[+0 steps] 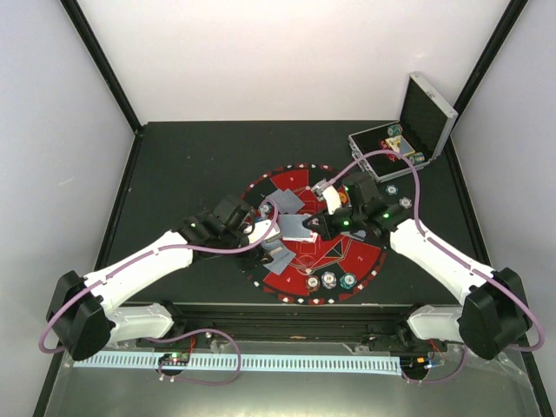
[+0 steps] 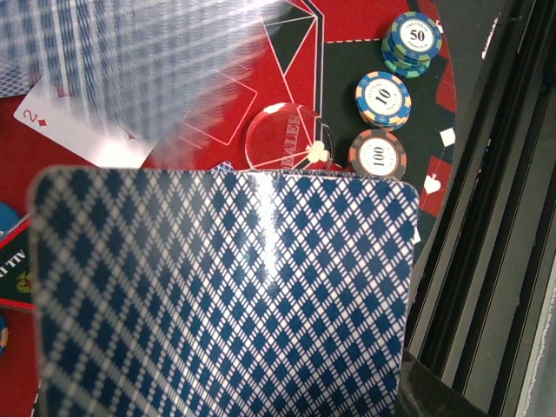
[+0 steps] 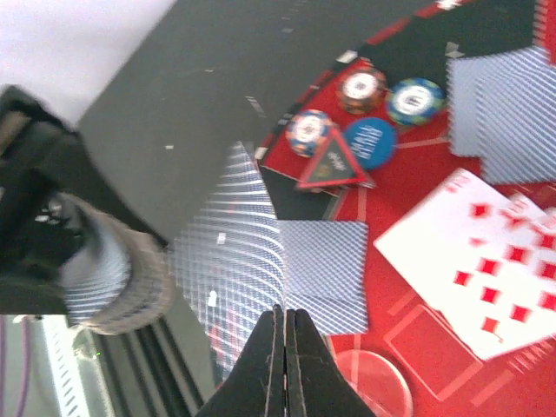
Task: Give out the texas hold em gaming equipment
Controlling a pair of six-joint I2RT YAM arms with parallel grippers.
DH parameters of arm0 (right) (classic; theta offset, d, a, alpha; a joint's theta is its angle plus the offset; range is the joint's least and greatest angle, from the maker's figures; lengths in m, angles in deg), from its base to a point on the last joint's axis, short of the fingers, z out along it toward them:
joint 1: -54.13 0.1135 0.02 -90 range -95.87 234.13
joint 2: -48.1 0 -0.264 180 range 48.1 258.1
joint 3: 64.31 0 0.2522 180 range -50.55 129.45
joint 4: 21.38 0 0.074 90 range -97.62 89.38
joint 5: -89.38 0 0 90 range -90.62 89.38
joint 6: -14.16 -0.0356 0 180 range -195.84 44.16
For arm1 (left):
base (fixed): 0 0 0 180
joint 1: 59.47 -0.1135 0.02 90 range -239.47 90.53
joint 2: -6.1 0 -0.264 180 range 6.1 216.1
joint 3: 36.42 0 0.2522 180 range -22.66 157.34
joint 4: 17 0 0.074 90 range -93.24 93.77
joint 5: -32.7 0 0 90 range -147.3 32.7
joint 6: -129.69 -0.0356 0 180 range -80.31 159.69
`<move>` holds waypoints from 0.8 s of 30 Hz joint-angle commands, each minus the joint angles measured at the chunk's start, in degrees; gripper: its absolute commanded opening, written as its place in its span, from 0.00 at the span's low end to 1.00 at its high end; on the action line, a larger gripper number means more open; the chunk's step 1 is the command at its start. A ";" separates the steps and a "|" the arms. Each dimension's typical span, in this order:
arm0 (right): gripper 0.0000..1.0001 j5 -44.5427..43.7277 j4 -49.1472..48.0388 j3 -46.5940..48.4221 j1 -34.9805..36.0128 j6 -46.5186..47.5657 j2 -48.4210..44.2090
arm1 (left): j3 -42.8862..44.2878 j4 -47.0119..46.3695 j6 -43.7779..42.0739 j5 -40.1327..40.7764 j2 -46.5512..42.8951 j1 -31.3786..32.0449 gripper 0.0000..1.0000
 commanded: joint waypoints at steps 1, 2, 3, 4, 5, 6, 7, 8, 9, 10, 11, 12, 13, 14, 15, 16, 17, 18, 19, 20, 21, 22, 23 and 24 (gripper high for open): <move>0.01 -8.67 1.92 -2.97 -3.02 -3.61 -1.27 | 1.02 -0.67 -0.66 0.06 -0.55 -0.62 0.37; 0.01 -9.92 1.46 -3.64 -3.78 -5.11 -1.34 | 1.01 -0.68 -0.65 0.05 -0.58 -0.68 0.37; 0.01 -11.23 0.74 -4.29 -4.43 -7.08 -1.43 | 0.98 -0.64 -0.64 0.01 -0.56 -0.68 0.37; 0.01 -12.67 -0.30 -5.29 -4.91 -9.73 -1.54 | 1.02 -0.61 -0.65 -0.03 -0.57 -0.73 0.37; 0.01 -13.99 -1.17 -5.83 -4.95 -11.55 -1.65 | 1.01 -0.64 -0.65 0.01 -0.56 -0.73 0.37; 0.01 -14.31 -2.72 -6.50 -4.94 -13.27 -1.71 | 1.08 -0.62 -0.63 -0.03 -0.59 -0.69 0.37; 0.01 -13.45 -4.54 -7.13 -4.91 -14.06 -1.68 | 1.04 -0.69 -0.66 -0.01 -0.60 -0.73 0.37; 0.01 -12.67 -5.86 -7.35 -4.99 -14.34 -1.39 | 1.09 -0.69 -0.72 0.01 -0.60 -0.80 0.37; 0.01 -12.65 -5.53 -6.75 -4.96 -13.58 -0.10 | 1.10 -0.66 -0.74 0.01 -0.60 -0.75 0.37; 0.01 -13.19 -4.01 -5.61 -4.93 -12.35 0.84 | 1.03 -0.67 -0.74 -0.07 -0.67 -0.79 0.37; 0.01 -13.55 -1.80 -4.27 -4.95 -10.36 2.82 | 0.99 -0.68 -0.74 -0.12 -0.68 -0.75 0.37; 0.01 -13.08 0.21 -2.95 -4.95 -8.23 4.35 | 0.97 -0.63 -0.74 -0.12 -0.76 -0.77 0.37; 0.01 -12.43 2.46 -1.74 -4.95 -5.99 5.53 | 1.00 -0.67 -0.73 -0.12 -0.77 -0.80 0.37; 0.01 -11.71 4.30 -0.82 -4.96 -4.18 6.38 | 1.04 -0.63 -0.70 -0.08 -0.84 -0.80 0.37; 0.01 -11.27 5.98 -0.06 -4.96 -2.61 7.32 | 1.06 -0.63 -0.69 -0.12 -0.86 -0.82 0.37; 0.01 -10.45 7.99 1.00 -4.96 -0.85 8.44 | 0.99 -0.62 -0.78 -0.03 -0.86 -0.82 0.37; 0.01 -10.17 9.81 2.02 -4.91 0.69 9.81 | 1.09 -0.65 -0.76 0.04 -0.86 -0.81 0.37; 0.01 -9.97 11.08 2.65 -4.93 1.69 10.87 | 1.09 -0.64 -0.81 0.05 -0.86 -0.86 0.37; 0.01 -9.51 11.91 3.22 -4.95 2.78 11.88 | 1.11 -0.66 -0.81 0.01 -0.86 -0.84 0.37; 0.01 -9.03 12.36 3.65 -4.91 3.82 12.65 | 1.13 -0.66 -0.78 -0.07 -0.85 -0.88 0.37; 0.01 -8.82 12.73 4.09 -4.87 4.79 13.22 | 1.13 -0.61 -0.82 -0.09 -0.86 -0.96 0.37; 0.01 -8.55 13.44 4.64 -4.87 5.92 13.81 | 1.09 -0.69 -0.83 -0.16 -0.88 -0.95 0.37; 0.01 -8.50 14.00 5.18 -4.86 7.01 14.46 | 1.12 -0.64 -0.79 -0.19 -0.92 -0.95 0.37; 0.01 -8.55 14.68 5.82 -4.87 8.12 15.18 | 1.09 -0.62 -0.82 -0.25 -0.94 -0.98 0.37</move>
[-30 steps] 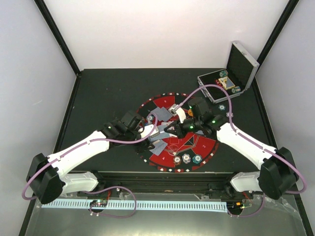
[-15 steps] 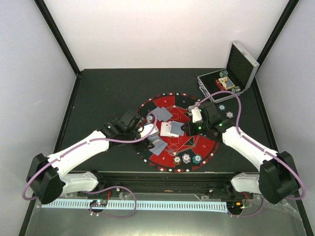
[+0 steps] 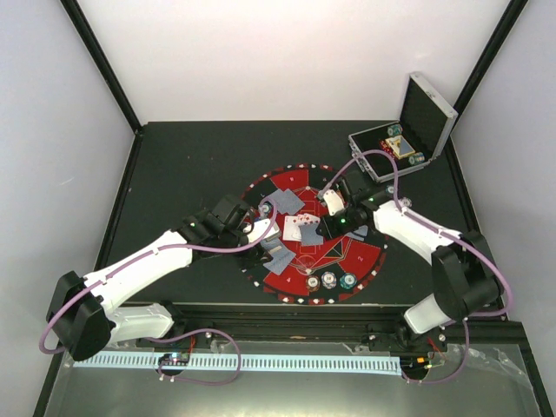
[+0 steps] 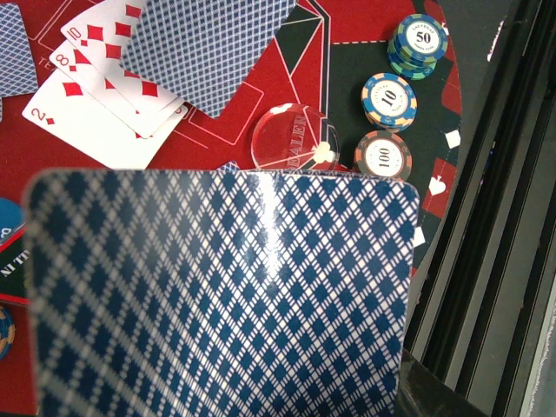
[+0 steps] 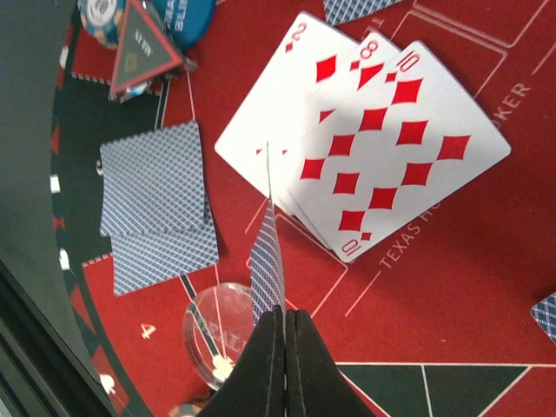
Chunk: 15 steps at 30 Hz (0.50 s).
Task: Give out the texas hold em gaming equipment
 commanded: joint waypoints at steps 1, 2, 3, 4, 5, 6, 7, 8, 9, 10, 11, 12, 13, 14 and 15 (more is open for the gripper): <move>0.01 1.15 5.75 3.69 0.03 8.01 2.93 | 1.12 -0.59 -0.83 -0.35 -0.92 -0.42 0.37; 0.01 0.57 6.53 4.63 0.05 8.74 3.86 | 1.11 -0.60 -0.83 -0.36 -0.90 -0.38 0.37; 0.01 0.05 6.96 5.45 0.09 9.41 4.84 | 1.11 -0.63 -0.83 -0.44 -0.92 -0.42 0.37; 0.01 -0.11 7.41 6.27 0.05 10.10 5.75 | 1.11 -0.61 -0.83 -0.44 -0.88 -0.40 0.37; 0.01 -0.28 7.67 6.98 0.01 10.53 6.96 | 1.09 -0.59 -0.77 -0.38 -0.99 -0.43 0.37; 0.01 -0.48 7.78 7.79 0.05 10.99 7.84 | 1.10 -0.64 -0.82 -0.38 -1.05 -0.41 0.37; 0.01 -0.45 8.09 8.29 0.05 11.48 8.66 | 1.01 -0.68 -0.81 -0.43 -1.04 -0.45 0.37; 0.01 -0.35 8.20 8.73 0.05 11.86 9.41 | 1.04 -0.67 -0.80 -0.43 -1.17 -0.44 0.37; 0.01 -0.37 8.33 9.03 0.00 12.16 10.11 | 0.99 -0.69 -0.83 -0.38 -1.14 -0.51 0.37; 0.01 -0.11 8.37 9.30 0.01 12.61 10.75 | 1.04 -0.68 -0.80 -0.42 -1.18 -0.49 0.37; 0.01 -0.07 8.39 9.60 0.01 12.94 11.45 | 1.02 -0.69 -0.83 -0.45 -1.19 -0.49 0.37; 0.01 -0.30 8.36 9.85 -0.03 12.98 12.04 | 1.02 -0.71 -0.83 -0.50 -1.17 -0.49 0.37; 0.01 -0.59 8.50 10.24 -0.04 13.04 12.67 | 1.00 -0.76 -0.87 -0.53 -1.19 -0.44 0.37; 0.01 -1.06 8.48 10.51 -0.04 13.08 13.11 | 1.04 -0.71 -0.83 -0.50 -1.19 -0.51 0.37; 0.01 -1.64 8.26 10.75 -0.04 13.04 13.41 | 1.00 -0.80 -0.82 -0.47 -1.19 -0.46 0.37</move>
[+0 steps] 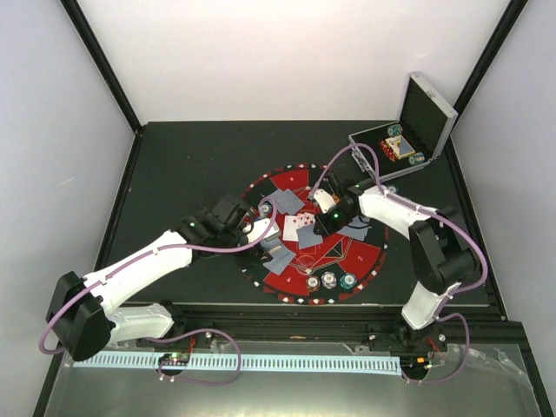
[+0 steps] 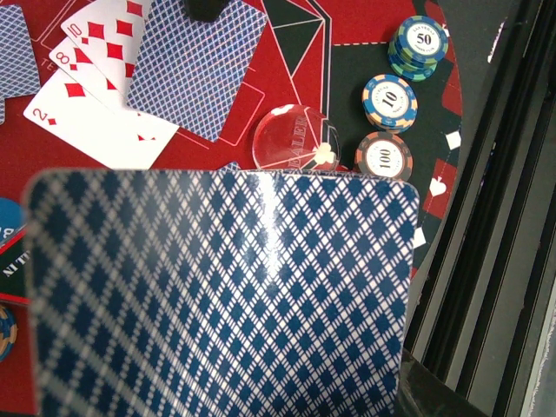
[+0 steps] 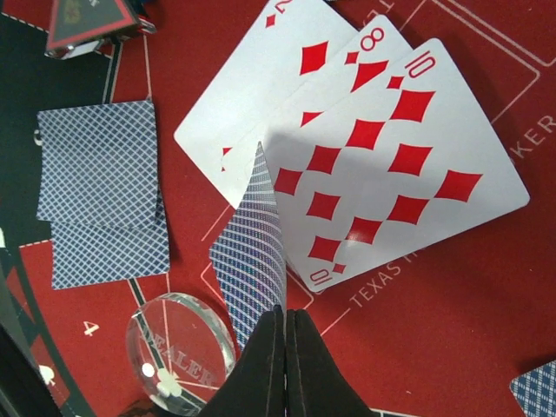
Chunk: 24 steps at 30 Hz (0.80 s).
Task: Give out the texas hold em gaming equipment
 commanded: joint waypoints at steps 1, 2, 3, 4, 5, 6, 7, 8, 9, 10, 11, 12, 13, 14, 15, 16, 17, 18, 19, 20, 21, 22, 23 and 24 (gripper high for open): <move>0.01 -2.06 0.99 2.00 0.01 2.02 1.94 | 1.01 -0.75 -0.78 -0.50 -1.06 -0.36 0.37; 0.01 -2.72 1.27 2.41 0.01 2.24 2.26 | 1.00 -0.75 -0.80 -0.52 -1.01 -0.40 0.37; 0.01 -3.47 1.56 2.94 0.03 2.41 2.74 | 1.04 -0.75 -0.80 -0.57 -0.98 -0.34 0.37; 0.01 -4.33 1.87 3.43 0.01 2.52 3.17 | 1.01 -0.76 -0.81 -0.58 -0.90 -0.40 0.37; 0.01 -5.33 2.24 3.96 0.01 2.72 3.77 | 1.00 -0.74 -0.76 -0.65 -0.80 -0.36 0.37; 0.01 -6.25 2.67 4.47 0.01 2.88 4.51 | 0.99 -0.77 -0.85 -0.72 -0.75 -0.35 0.37; 0.01 -7.24 2.91 4.82 0.01 2.96 5.28 | 1.00 -0.82 -0.81 -0.77 -0.72 -0.37 0.37; 0.01 -8.06 3.00 5.10 0.01 3.04 5.75 | 1.01 -0.76 -0.81 -0.73 -0.69 -0.40 0.37; 0.01 -8.72 3.05 5.36 0.01 3.20 6.27 | 1.05 -0.80 -0.81 -0.70 -0.71 -0.46 0.37; 0.01 -9.43 3.03 5.63 0.01 3.22 6.76 | 1.03 -0.82 -0.79 -0.69 -0.71 -0.37 0.37; 0.01 -9.72 3.05 5.80 0.01 3.11 7.20 | 1.02 -0.76 -0.80 -0.76 -0.71 -0.43 0.37; 0.01 -10.12 3.13 6.15 0.01 3.13 7.68 | 1.03 -0.82 -0.81 -0.80 -0.71 -0.43 0.37; 0.01 -10.40 3.14 6.42 0.01 3.29 8.16 | 1.06 -0.82 -0.81 -0.86 -0.63 -0.40 0.37; 0.01 -10.79 3.07 6.62 0.01 3.24 8.57 | 0.99 -0.82 -0.81 -0.87 -0.58 -0.44 0.37; 0.01 -10.91 2.94 6.79 0.01 3.25 8.89 | 1.03 -0.79 -0.81 -0.92 -0.61 -0.43 0.37; 0.01 -11.05 2.70 6.91 0.00 3.29 9.14 | 0.99 -0.82 -0.81 -0.95 -0.62 -0.47 0.37; 0.02 -11.17 2.44 7.06 0.03 3.30 9.27 | 1.05 -0.76 -0.81 -0.95 -0.62 -0.47 0.37; 0.03 -11.13 2.22 7.22 0.01 3.31 9.40 | 1.01 -0.76 -0.81 -0.89 -0.57 -0.44 0.37; 0.05 -11.14 2.12 7.47 0.05 3.43 9.55 | 0.98 -0.82 -0.79 -0.87 -0.61 -0.47 0.37; 0.05 -11.20 2.09 7.78 0.01 3.49 9.72 | 0.97 -0.80 -0.80 -0.85 -0.62 -0.46 0.37; 0.06 -11.20 2.09 8.08 0.01 3.58 9.88 | 1.02 -0.80 -0.82 -0.82 -0.62 -0.45 0.37; 0.07 -11.34 2.09 8.41 0.01 3.74 10.06 | 1.01 -0.82 -0.81 -0.82 -0.62 -0.48 0.37; 0.08 -11.37 2.17 8.78 -0.04 3.75 10.24 | 1.00 -0.77 -0.79 -0.86 -0.57 -0.48 0.37; 0.09 -11.31 2.25 9.09 0.00 3.94 10.49 | 0.99 -0.74 -0.80 -0.85 -0.61 -0.47 0.37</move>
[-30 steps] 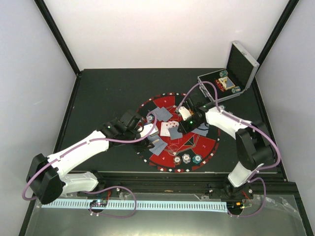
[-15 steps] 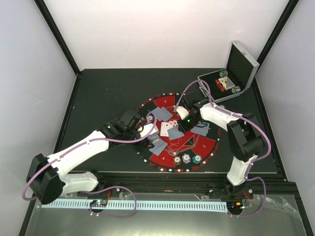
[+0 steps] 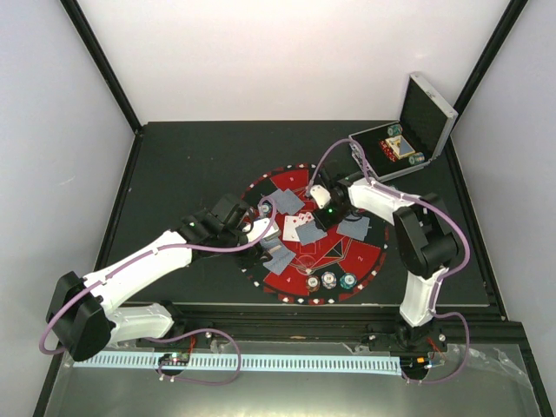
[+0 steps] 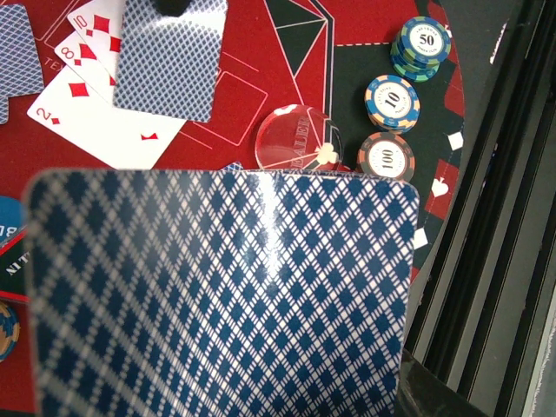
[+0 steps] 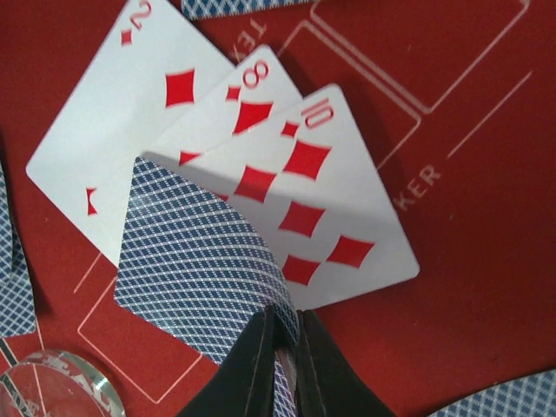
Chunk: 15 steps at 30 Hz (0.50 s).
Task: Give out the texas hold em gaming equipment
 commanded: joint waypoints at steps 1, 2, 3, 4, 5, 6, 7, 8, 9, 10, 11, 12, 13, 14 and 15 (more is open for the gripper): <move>0.10 -1.29 -0.08 2.40 -0.04 1.21 1.80 | 1.04 -0.73 -0.82 -0.80 -0.62 -0.21 0.37; 0.11 -1.28 0.02 2.75 -0.04 1.23 2.11 | 1.01 -0.77 -0.83 -0.84 -0.62 -0.17 0.37; 0.13 -1.28 0.14 2.96 -0.04 1.34 2.37 | 1.00 -0.76 -0.83 -0.85 -0.57 -0.23 0.37; 0.14 -1.53 0.35 3.16 -0.04 1.40 2.60 | 1.04 -0.76 -0.83 -0.85 -0.53 -0.25 0.37; 0.14 -1.87 0.49 3.25 -0.04 1.50 2.78 | 1.01 -0.74 -0.83 -0.85 -0.53 -0.23 0.37; 0.15 -2.18 0.62 3.36 -0.04 1.54 2.89 | 1.04 -0.75 -0.83 -0.85 -0.56 -0.24 0.37; 0.15 -2.38 0.71 3.30 -0.04 1.57 2.91 | 1.02 -0.70 -0.83 -0.85 -0.59 -0.23 0.37; 0.17 -2.46 0.74 3.22 -0.04 1.64 2.83 | 0.98 -0.73 -0.83 -0.85 -0.61 -0.21 0.37; 0.17 -2.45 0.74 3.14 -0.04 1.57 2.74 | 0.99 -0.71 -0.83 -0.83 -0.62 -0.25 0.37; 0.18 -2.28 0.85 3.16 -0.04 1.59 2.72 | 1.05 -0.74 -0.82 -0.85 -0.62 -0.24 0.37; 0.18 -2.42 1.05 3.20 -0.04 1.60 2.73 | 1.06 -0.76 -0.83 -0.85 -0.62 -0.24 0.37; 0.20 -2.73 1.15 3.16 -0.04 1.48 2.73 | 1.03 -0.76 -0.83 -0.85 -0.53 -0.25 0.37; 0.22 -3.03 1.30 3.12 -0.04 1.32 2.61 | 1.04 -0.70 -0.83 -0.84 -0.60 -0.18 0.37; 0.24 -3.19 1.52 3.11 -0.04 1.29 2.50 | 0.98 -0.71 -0.83 -0.85 -0.59 -0.23 0.37; 0.25 -3.27 1.73 3.04 -0.04 1.24 2.32 | 0.98 -0.77 -0.83 -0.85 -0.62 -0.25 0.37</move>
